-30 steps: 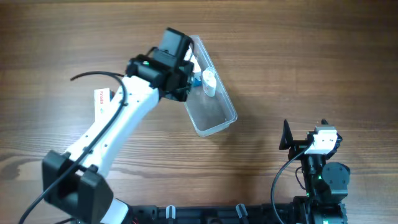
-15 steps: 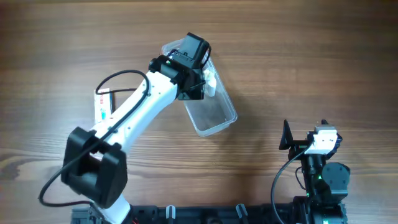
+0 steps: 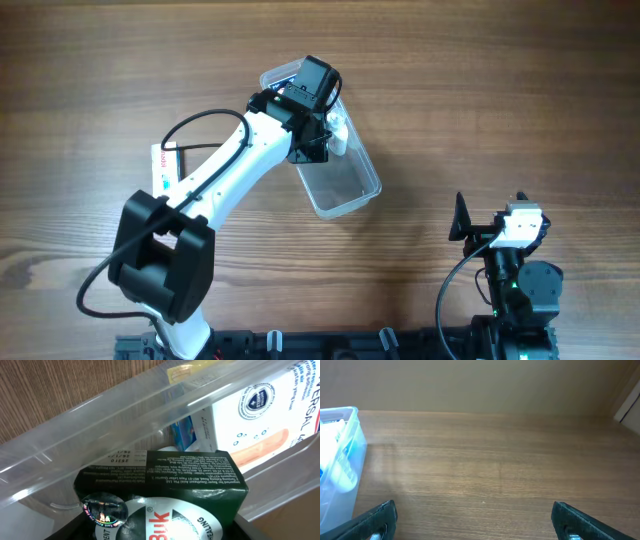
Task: Pack container
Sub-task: 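Lower the Zam-Buk box into the container and release it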
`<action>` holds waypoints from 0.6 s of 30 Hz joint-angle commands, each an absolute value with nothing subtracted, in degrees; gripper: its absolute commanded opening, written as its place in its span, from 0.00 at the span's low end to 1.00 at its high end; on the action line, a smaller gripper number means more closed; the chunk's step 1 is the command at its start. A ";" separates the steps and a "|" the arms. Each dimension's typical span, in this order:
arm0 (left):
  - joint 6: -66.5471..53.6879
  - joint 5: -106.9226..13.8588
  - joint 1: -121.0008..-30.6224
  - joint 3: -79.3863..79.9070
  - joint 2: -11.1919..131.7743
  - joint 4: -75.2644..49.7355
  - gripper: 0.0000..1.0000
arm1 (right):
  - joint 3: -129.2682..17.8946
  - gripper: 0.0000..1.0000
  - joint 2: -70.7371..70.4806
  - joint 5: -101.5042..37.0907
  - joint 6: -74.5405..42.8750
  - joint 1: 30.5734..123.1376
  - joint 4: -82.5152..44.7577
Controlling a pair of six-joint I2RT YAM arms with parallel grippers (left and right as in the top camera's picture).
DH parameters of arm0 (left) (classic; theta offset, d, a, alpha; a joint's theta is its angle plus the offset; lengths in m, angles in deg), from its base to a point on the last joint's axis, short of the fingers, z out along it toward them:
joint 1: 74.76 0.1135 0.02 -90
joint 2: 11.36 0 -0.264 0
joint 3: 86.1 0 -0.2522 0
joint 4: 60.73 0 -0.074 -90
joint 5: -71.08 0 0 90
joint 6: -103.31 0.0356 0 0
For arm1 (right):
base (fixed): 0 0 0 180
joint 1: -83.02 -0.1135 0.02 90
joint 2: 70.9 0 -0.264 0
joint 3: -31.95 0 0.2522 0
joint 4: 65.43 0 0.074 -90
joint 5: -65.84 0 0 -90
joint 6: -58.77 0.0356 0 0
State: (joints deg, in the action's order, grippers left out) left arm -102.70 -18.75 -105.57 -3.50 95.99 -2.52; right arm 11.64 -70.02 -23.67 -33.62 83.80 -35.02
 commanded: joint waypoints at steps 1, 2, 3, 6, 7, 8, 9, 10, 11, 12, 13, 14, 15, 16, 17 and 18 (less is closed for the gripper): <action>-111.66 -17.55 -105.77 -4.53 97.22 -2.59 0.42 | 11.95 1.00 -70.69 -22.54 -32.73 84.12 -35.24; -111.66 -17.53 -105.77 -4.53 97.42 -2.55 0.42 | 11.95 1.00 -70.69 -22.54 -32.73 84.12 -35.24; -111.66 -17.55 -105.77 -4.53 97.57 -2.55 0.42 | 11.95 1.00 -70.69 -22.54 -32.73 84.12 -35.24; -111.66 -17.57 -105.79 -4.53 98.22 -2.57 0.42 | 11.95 1.00 -70.69 -22.54 -32.73 84.12 -35.24; -111.66 -17.59 -105.79 -4.53 98.60 -2.50 0.42 | 11.95 1.00 -70.69 -22.54 -32.73 84.12 -35.24; -111.66 -17.64 -105.79 -4.53 98.73 -2.44 0.43 | 11.95 1.00 -70.69 -22.54 -32.73 84.12 -35.24; -111.66 -17.83 -105.79 -4.53 99.01 -2.44 0.43 | 11.95 1.00 -70.69 -22.54 -32.73 84.12 -35.24; -111.66 -18.01 -105.79 -4.53 99.12 -2.44 0.43 | 11.95 1.00 -70.69 -22.56 -32.73 84.12 -35.24; -111.66 -18.25 -105.79 -4.53 99.36 -2.44 0.43 | 11.95 0.99 -70.69 -22.56 -32.73 84.12 -35.24; -111.66 -18.49 -105.79 -4.53 99.60 -2.44 0.46 | 11.95 1.00 -70.69 -22.54 -32.75 84.12 -35.24; -111.66 -19.08 -105.79 -4.53 99.84 -2.44 0.47 | 11.95 1.00 -70.69 -22.54 -32.73 84.12 -35.24; -111.66 -19.23 -105.79 -4.53 99.99 -2.44 0.50 | 11.95 1.00 -70.69 -22.54 -32.73 84.12 -35.24; -111.66 -19.49 -105.79 -4.53 100.04 -2.44 0.54 | 11.95 1.00 -70.69 -22.54 -32.73 84.12 -35.24; -111.66 -19.52 -105.79 -4.53 100.08 -2.44 0.59 | 11.95 1.00 -70.69 -22.56 -32.73 84.12 -35.24; -111.66 -19.52 -105.79 -4.53 100.08 -2.44 0.60 | 11.95 1.00 -70.69 -22.54 -32.73 84.12 -35.24; -111.66 -19.52 -105.79 -4.53 100.08 -2.44 0.60 | 11.95 1.00 -70.69 -22.54 -32.73 84.12 -35.24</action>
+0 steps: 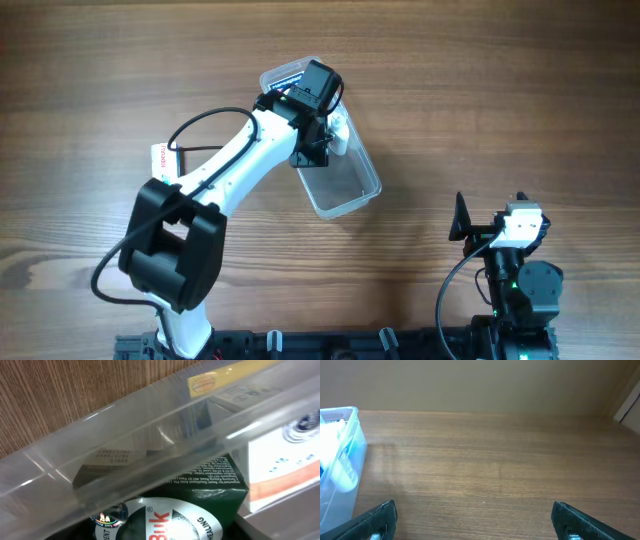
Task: Pack container
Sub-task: 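Lower the Zam-Buk box into the container and release it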
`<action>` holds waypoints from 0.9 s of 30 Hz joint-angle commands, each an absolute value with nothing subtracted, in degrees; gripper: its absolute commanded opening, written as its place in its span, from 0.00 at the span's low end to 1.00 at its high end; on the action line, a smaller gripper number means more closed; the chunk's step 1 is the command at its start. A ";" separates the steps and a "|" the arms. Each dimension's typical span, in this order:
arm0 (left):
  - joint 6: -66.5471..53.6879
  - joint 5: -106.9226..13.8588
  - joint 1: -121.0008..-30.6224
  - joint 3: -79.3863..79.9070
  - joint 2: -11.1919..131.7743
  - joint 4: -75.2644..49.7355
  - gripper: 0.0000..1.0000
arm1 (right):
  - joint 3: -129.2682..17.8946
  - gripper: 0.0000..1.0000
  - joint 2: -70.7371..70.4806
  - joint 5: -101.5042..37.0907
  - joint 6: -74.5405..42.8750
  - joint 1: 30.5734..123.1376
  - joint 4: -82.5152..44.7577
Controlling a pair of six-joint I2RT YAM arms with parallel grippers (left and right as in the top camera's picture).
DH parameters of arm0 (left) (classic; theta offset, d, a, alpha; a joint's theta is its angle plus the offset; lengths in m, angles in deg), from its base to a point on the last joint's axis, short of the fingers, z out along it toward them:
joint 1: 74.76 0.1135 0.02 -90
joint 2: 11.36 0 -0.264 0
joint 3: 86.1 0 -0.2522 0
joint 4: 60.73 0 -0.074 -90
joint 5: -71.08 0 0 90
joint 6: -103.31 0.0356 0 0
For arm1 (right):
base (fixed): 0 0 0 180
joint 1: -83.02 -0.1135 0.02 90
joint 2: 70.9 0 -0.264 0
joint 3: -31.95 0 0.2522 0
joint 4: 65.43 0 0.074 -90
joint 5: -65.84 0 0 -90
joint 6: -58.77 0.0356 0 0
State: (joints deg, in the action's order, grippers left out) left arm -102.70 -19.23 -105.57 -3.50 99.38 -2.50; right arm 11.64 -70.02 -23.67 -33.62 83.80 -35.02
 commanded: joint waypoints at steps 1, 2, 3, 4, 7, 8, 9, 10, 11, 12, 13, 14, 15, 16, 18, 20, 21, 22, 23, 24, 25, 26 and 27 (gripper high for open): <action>-111.66 -19.52 -105.79 -4.53 100.08 -2.44 0.60 | 11.95 1.00 -70.69 -22.54 -32.73 84.12 -35.24; -111.66 -19.52 -105.79 -4.53 100.08 -2.44 0.60 | 11.95 1.00 -70.69 -22.54 -32.71 84.12 -35.24; -111.66 -19.52 -105.79 -4.53 100.08 -2.44 0.60 | 11.95 0.99 -70.69 -22.56 -32.75 84.12 -35.24; -111.66 -19.49 -105.79 -4.53 100.08 -2.44 0.61 | 11.95 1.00 -70.69 -22.54 -32.73 84.12 -35.24; -111.66 -19.49 -105.79 -4.53 100.08 -2.44 0.78 | 11.95 1.00 -70.69 -22.56 -32.73 84.12 -35.24; -111.66 -19.49 -105.79 -4.53 100.08 -2.44 0.85 | 11.95 1.00 -70.69 -22.56 -32.73 84.12 -35.24; -111.66 -19.49 -105.79 -4.53 100.08 -2.44 0.85 | 11.95 1.00 -70.69 -22.54 -32.75 84.12 -35.24; -111.66 -19.49 -105.79 -4.53 100.08 -2.44 0.86 | 11.95 1.00 -70.69 -22.54 -32.75 84.12 -35.24; -111.66 -19.49 -105.79 -4.53 100.08 -2.44 0.86 | 11.95 1.00 -70.69 -22.54 -32.75 84.12 -35.24; -111.66 -19.49 -105.79 -4.53 100.08 -2.44 0.86 | 11.95 1.00 -70.69 -22.56 -32.75 84.12 -35.24; -111.66 -19.49 -105.79 -4.53 100.08 -2.44 0.86 | 11.95 1.00 -70.69 -22.56 -32.73 84.12 -35.24; -111.66 -19.49 -105.79 -4.53 100.08 -2.44 0.86 | 11.95 1.00 -70.69 -22.56 -32.73 84.12 -35.24; -111.66 -19.49 -105.79 -4.53 100.08 -2.44 0.86 | 11.95 1.00 -70.69 -22.56 -32.73 84.12 -35.24; -111.66 -19.47 -105.79 -4.53 100.08 -2.44 0.86 | 11.95 1.00 -70.69 -22.56 -32.75 84.12 -35.24; -111.66 -19.47 -105.79 -4.53 100.08 -2.44 0.85 | 11.95 1.00 -70.69 -22.54 -32.75 84.12 -35.24; -111.66 -19.47 -105.77 -4.53 100.06 -2.48 0.84 | 11.95 1.00 -70.69 -22.56 -32.73 84.12 -35.24; -111.66 -19.47 -105.77 -4.53 99.84 -2.59 0.84 | 11.95 1.00 -70.69 -22.56 -32.71 84.12 -35.24; -111.66 -19.43 -105.77 -4.53 99.58 -2.63 0.84 | 11.95 1.00 -70.69 -22.54 -32.73 84.12 -35.24; -111.66 -19.39 -105.77 -4.55 98.99 -2.63 0.84 | 11.95 1.00 -70.69 -22.54 -32.75 84.12 -35.24; -111.64 -18.90 -105.77 -4.55 98.22 -2.59 0.84 | 11.95 1.00 -70.69 -22.56 -32.73 84.12 -35.24; -111.62 -18.31 -105.77 -4.55 97.48 -2.59 0.84 | 11.95 1.00 -70.69 -22.56 -32.73 84.12 -35.24; -111.62 -17.68 -105.77 -4.55 96.63 -2.59 0.84 | 11.95 1.00 -70.69 -22.56 -32.73 84.12 -35.24; -111.55 -17.13 -105.77 -4.55 95.93 -2.59 0.84 | 11.95 1.00 -70.69 -22.54 -32.73 84.12 -35.24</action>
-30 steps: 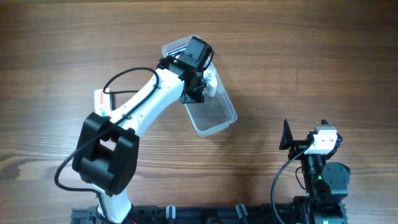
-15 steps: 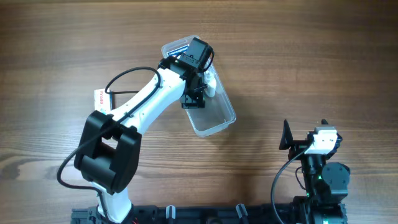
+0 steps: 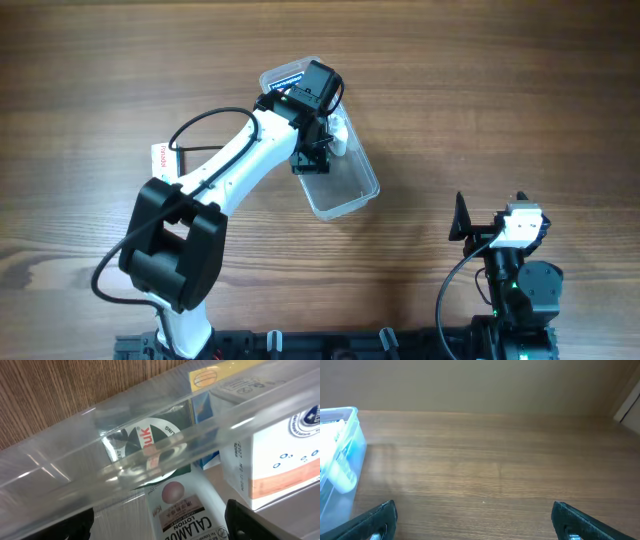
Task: Pack container
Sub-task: 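Lower the Zam-Buk box into the container and release it, then move the left gripper over the white Panadol box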
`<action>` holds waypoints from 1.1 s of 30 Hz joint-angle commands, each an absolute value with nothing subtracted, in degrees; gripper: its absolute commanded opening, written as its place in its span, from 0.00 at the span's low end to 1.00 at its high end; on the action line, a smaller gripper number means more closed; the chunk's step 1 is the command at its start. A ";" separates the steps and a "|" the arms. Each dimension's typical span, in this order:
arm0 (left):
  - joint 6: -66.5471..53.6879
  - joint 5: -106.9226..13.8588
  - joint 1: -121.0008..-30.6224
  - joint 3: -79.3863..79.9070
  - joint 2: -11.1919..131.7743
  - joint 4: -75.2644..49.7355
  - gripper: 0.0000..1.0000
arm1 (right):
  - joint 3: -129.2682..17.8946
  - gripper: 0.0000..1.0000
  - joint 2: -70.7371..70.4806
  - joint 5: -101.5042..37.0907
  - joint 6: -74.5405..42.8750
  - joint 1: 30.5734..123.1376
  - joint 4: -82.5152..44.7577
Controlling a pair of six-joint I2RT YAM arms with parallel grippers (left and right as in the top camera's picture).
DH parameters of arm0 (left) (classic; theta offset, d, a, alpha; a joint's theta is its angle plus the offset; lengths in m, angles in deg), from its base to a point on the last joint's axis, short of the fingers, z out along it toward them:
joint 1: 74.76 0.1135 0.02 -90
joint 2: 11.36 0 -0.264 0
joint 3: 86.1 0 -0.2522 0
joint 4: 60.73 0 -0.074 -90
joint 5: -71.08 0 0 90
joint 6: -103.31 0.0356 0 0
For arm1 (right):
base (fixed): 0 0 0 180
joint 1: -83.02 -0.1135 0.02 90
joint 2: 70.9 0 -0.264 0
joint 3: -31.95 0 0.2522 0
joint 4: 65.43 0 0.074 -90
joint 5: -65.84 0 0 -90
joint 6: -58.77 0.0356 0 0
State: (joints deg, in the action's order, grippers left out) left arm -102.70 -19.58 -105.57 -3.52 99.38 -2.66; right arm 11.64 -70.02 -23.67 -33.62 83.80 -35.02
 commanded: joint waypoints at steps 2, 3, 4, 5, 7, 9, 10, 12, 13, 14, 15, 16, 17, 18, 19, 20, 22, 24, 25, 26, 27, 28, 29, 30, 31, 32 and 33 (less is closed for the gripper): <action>-111.42 -15.56 -105.77 -4.55 94.01 -2.48 0.84 | 11.95 1.00 -70.69 -22.56 -32.75 84.12 -35.24; -111.42 -14.77 -105.77 -4.55 93.07 -2.39 0.84 | 11.95 1.00 -70.69 -22.56 -32.73 84.12 -35.24; -111.42 -13.79 -105.77 -4.55 92.06 -2.37 0.84 | 11.95 1.00 -70.69 -22.54 -32.73 84.12 -35.24; -111.42 -12.89 -105.77 -4.55 91.14 -2.39 0.84 | 11.95 1.00 -70.69 -22.56 -32.73 84.12 -35.24; -111.42 -11.43 -105.66 -4.55 89.39 -2.39 0.84 | 11.95 1.00 -70.69 -22.54 -32.75 84.12 -35.24; -111.42 -10.25 -105.46 -4.55 87.60 -2.39 0.84 | 11.95 1.00 -70.69 -22.54 -32.73 84.12 -35.24; -111.42 -9.97 -105.33 -4.53 86.92 -2.37 0.84 | 11.95 1.00 -70.69 -22.54 -32.73 84.12 -35.24; -110.24 -9.09 -104.83 -4.55 84.76 -1.89 0.84 | 11.95 1.00 -70.69 -22.54 -32.73 84.12 -35.24; -107.57 -8.28 -104.35 -4.55 83.58 -1.69 0.84 | 11.95 1.00 -70.69 -22.54 -32.73 84.12 -35.24; -103.51 -7.47 -103.62 -4.53 82.31 -1.26 0.84 | 11.95 1.00 -70.69 -22.54 -32.73 84.12 -35.24; -96.36 -6.95 -102.09 -4.53 80.28 0.01 0.85 | 11.95 1.00 -70.69 -22.56 -32.75 84.12 -35.24; -90.96 -7.04 -100.70 -4.53 78.95 1.19 0.87 | 11.95 1.00 -70.69 -22.54 -32.73 84.12 -35.24; -84.78 -7.23 -99.10 -4.53 77.68 2.42 0.93 | 11.95 1.00 -70.69 -22.54 -32.75 84.12 -35.24; -78.46 -7.67 -97.33 -4.53 76.52 3.70 0.96 | 11.95 1.00 -70.69 -22.56 -32.73 84.12 -35.24; -72.16 -8.06 -95.32 -4.53 75.38 5.19 0.99 | 11.95 1.00 -70.69 -22.54 -32.73 84.12 -35.24; -66.11 -8.57 -93.20 -4.53 74.42 6.76 1.00 | 11.95 1.00 -70.69 -22.54 -32.73 84.12 -35.24; -52.71 -11.30 -88.08 -4.53 72.98 10.41 1.00 | 11.95 1.00 -70.69 -22.54 -32.73 84.12 -35.24; -42.59 -14.18 -83.39 -4.53 72.74 13.58 1.00 | 11.95 1.00 -70.69 -22.56 -32.73 84.12 -35.24; -38.24 -15.41 -80.94 -4.53 72.83 15.14 1.00 | 11.95 1.00 -70.69 -22.54 -32.73 84.12 -35.24; -34.40 -16.63 -78.60 -4.53 73.22 16.47 0.99 | 11.95 1.00 -70.69 -22.54 -32.73 84.12 -35.24; -29.30 -18.14 -75.41 -4.53 73.96 18.13 0.99 | 11.95 1.00 -70.69 -22.54 -32.73 84.12 -35.24; -25.02 -19.19 -72.96 -4.53 74.88 19.16 1.00 | 11.95 1.00 -70.69 -22.54 -32.73 84.12 -35.24; -22.46 -19.80 -71.74 -4.53 75.45 19.44 1.00 | 11.95 1.00 -70.69 -22.54 -32.73 84.12 -35.24; -18.00 -20.81 -69.94 -4.53 76.43 19.77 1.00 | 11.95 1.00 -70.69 -22.54 -32.73 84.12 -35.24; -15.27 -21.29 -68.94 -4.53 77.15 19.84 1.00 | 11.95 1.00 -70.69 -22.54 -32.75 84.12 -35.24; -11.23 -21.75 -67.41 -4.53 78.33 19.81 1.00 | 11.95 1.00 -70.69 -22.56 -32.75 84.12 -35.24; -8.30 -21.92 -66.21 -4.53 79.45 19.81 0.99 | 11.95 1.00 -70.69 -22.54 -32.73 84.12 -35.24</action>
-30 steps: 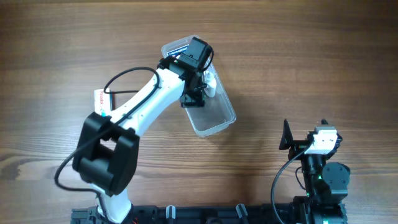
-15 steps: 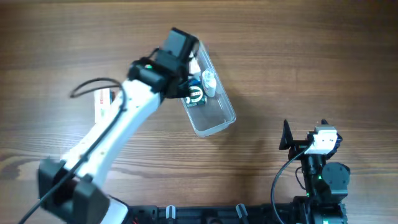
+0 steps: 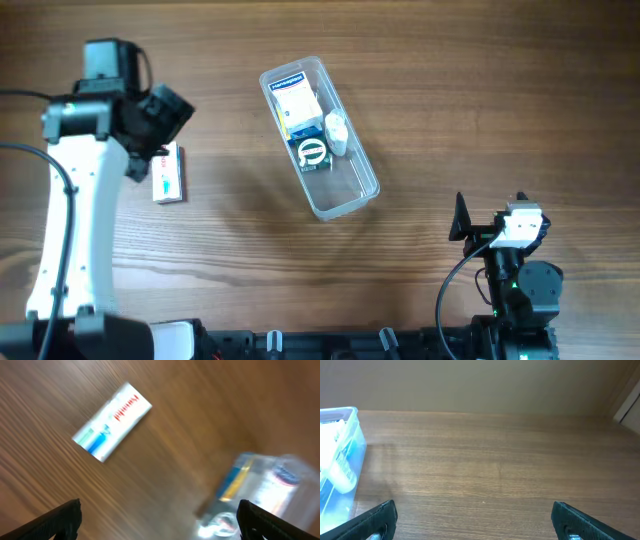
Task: Pack container
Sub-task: 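Move the left gripper over the white Panadol box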
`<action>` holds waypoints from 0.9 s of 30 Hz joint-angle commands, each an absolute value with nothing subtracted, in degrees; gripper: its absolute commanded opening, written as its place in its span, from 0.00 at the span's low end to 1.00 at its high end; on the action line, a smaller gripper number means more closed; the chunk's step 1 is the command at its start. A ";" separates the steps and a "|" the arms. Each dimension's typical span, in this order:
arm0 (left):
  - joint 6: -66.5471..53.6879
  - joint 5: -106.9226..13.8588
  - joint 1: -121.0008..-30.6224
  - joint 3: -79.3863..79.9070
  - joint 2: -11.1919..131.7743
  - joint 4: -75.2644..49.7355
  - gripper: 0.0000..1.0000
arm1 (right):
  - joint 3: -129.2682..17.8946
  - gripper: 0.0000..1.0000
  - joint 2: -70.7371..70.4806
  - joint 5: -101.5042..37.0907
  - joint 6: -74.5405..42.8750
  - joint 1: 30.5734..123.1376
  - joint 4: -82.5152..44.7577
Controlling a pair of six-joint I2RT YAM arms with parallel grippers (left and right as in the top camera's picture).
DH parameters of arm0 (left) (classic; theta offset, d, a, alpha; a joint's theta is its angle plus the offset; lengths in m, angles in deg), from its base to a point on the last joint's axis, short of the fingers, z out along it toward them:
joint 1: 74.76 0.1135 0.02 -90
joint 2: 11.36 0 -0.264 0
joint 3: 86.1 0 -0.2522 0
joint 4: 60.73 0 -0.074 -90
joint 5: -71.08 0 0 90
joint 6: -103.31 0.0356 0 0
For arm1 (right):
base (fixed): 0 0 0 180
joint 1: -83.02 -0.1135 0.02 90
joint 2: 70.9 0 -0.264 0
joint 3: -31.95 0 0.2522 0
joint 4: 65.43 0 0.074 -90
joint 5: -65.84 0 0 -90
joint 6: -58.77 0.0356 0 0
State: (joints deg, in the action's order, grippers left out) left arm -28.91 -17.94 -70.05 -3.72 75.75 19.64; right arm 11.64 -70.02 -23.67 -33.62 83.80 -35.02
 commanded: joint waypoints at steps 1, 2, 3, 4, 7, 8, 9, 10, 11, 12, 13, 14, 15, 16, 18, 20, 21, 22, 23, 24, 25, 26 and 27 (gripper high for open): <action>-5.48 -21.92 -65.03 -4.53 80.48 19.77 1.00 | 11.95 1.00 -70.69 -22.54 -32.73 84.12 -35.24; -2.97 -21.92 -63.93 -4.53 81.57 19.68 1.00 | 11.95 1.00 -70.69 -22.54 -32.73 84.12 -35.24; -0.28 -21.92 -62.91 -4.53 82.86 19.51 1.00 | 11.95 1.00 -70.69 -22.54 -32.73 84.12 -35.24; 1.84 -21.92 -62.05 -4.53 84.13 19.29 1.00 | 11.95 1.00 -70.69 -22.56 -32.73 84.12 -35.24; 7.55 -22.12 -60.35 -4.53 88.65 17.74 0.97 | 11.95 1.00 -70.69 -22.54 -32.73 84.12 -35.24; 8.88 -22.27 -60.04 -4.53 89.98 17.17 0.97 | 11.95 1.00 -70.69 -22.56 -32.73 84.12 -35.24; 9.84 -22.42 -59.85 -4.53 91.12 16.71 0.95 | 11.95 1.00 -70.69 -22.54 -32.73 84.12 -35.24; 10.39 -22.55 -59.67 -4.55 92.45 16.10 0.94 | 11.95 1.00 -70.69 -22.56 -32.73 84.12 -35.24; 10.72 -22.53 -59.56 -4.55 93.74 15.55 0.94 | 11.95 1.00 -70.69 -22.54 -32.73 84.12 -35.24; 11.37 -22.53 -59.52 -4.55 94.90 15.09 0.98 | 11.95 1.00 -70.69 -22.54 -32.73 84.12 -35.24; 11.42 -22.53 -59.52 -4.55 95.82 14.85 1.00 | 11.95 1.00 -70.69 -22.54 -32.75 84.12 -35.24; 11.37 -22.55 -59.52 -4.55 96.54 14.68 1.00 | 11.95 1.00 -70.69 -22.56 -32.73 84.12 -35.24; 11.35 -22.58 -59.52 -4.59 97.11 14.44 1.00 | 11.95 1.00 -70.67 -22.54 -32.73 84.12 -35.24; 10.85 -22.88 -59.52 -4.64 97.24 14.41 1.00 | 11.95 1.00 -70.67 -22.54 -32.73 84.12 -35.24; 9.62 -24.37 -59.52 -4.66 97.28 13.54 1.00 | 11.95 1.00 -70.67 -22.54 -32.73 84.12 -35.24; 9.67 -24.89 -59.52 -4.77 97.28 12.25 1.00 | 11.95 1.00 -70.63 -22.56 -32.73 84.12 -35.24; 9.69 -24.89 -59.52 -4.85 97.31 11.49 1.00 | 11.95 1.00 -70.63 -22.54 -32.71 84.12 -35.24; 10.21 -24.89 -59.52 -4.85 97.31 10.90 1.00 | 11.95 1.00 -70.63 -22.56 -32.73 84.12 -35.24; 11.39 -24.89 -59.52 -4.85 97.31 10.57 1.00 | 11.95 1.00 -70.63 -22.54 -32.75 84.12 -35.24; 12.99 -24.92 -59.52 -4.85 97.33 10.33 1.00 | 11.95 1.00 -70.63 -22.54 -32.73 84.12 -35.24; 14.96 -24.89 -59.52 -4.85 97.46 10.22 1.00 | 11.95 1.00 -70.63 -22.56 -32.73 84.12 -35.24; 16.64 -24.89 -59.52 -4.85 97.70 10.22 1.00 | 11.95 1.00 -70.63 -22.54 -32.73 84.12 -35.24; 17.73 -24.89 -59.52 -4.85 97.90 10.22 1.00 | 11.95 1.00 -70.63 -22.54 -32.73 84.12 -35.24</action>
